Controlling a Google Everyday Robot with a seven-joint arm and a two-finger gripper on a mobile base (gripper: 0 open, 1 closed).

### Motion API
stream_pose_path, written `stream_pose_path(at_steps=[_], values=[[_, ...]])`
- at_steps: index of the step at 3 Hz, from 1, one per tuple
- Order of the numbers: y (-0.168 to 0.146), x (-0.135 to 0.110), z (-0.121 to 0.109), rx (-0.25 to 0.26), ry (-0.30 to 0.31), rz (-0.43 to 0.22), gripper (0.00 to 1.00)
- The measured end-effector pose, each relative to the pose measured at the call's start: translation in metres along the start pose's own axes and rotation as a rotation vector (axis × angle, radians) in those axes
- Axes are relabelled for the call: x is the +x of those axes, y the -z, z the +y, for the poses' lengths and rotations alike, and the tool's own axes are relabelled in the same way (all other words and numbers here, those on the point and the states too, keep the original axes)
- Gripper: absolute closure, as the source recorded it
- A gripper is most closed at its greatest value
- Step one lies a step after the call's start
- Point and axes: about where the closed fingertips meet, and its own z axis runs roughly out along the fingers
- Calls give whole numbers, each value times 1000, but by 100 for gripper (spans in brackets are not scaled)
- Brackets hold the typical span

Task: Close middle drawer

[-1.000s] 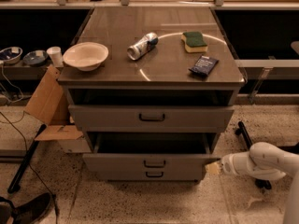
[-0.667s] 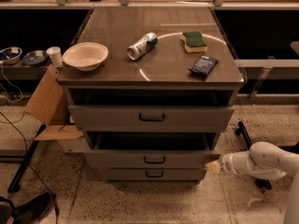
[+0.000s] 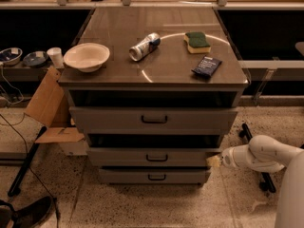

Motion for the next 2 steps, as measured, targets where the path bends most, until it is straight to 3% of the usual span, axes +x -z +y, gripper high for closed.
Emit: stream_pose_path(at_steps=[2], values=[[-6,-15,-4,14,-41,-38,100]])
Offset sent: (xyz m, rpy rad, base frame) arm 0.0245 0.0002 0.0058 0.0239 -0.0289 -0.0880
